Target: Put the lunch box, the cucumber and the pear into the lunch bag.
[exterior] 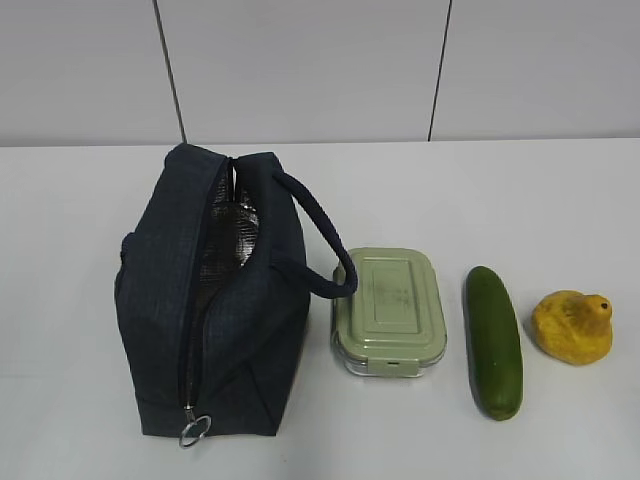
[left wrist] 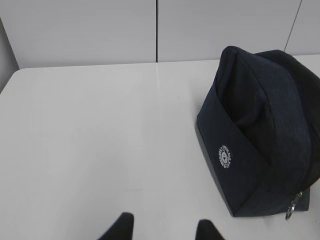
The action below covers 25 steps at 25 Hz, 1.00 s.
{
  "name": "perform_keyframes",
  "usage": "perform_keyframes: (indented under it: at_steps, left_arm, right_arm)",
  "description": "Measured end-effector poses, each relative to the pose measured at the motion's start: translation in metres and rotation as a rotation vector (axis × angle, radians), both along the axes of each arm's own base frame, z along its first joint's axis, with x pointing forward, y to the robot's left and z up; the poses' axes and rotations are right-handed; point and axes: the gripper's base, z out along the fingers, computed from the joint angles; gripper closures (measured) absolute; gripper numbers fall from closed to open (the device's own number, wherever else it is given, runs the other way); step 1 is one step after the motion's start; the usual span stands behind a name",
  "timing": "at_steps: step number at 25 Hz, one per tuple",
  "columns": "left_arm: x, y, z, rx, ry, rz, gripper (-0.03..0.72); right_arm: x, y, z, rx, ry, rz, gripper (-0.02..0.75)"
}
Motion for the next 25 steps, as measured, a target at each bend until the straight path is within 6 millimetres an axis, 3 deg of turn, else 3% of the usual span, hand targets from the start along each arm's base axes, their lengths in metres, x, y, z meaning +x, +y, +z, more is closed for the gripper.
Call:
perform_keyframes:
  at_steps: [25]
  left_arm:
    - [-0.0001,-0.002,0.0002,-0.02,-0.001,-0.014,0.446]
  right_arm:
    - [0.0,0.0,0.0,0.0,0.0,0.0,0.313]
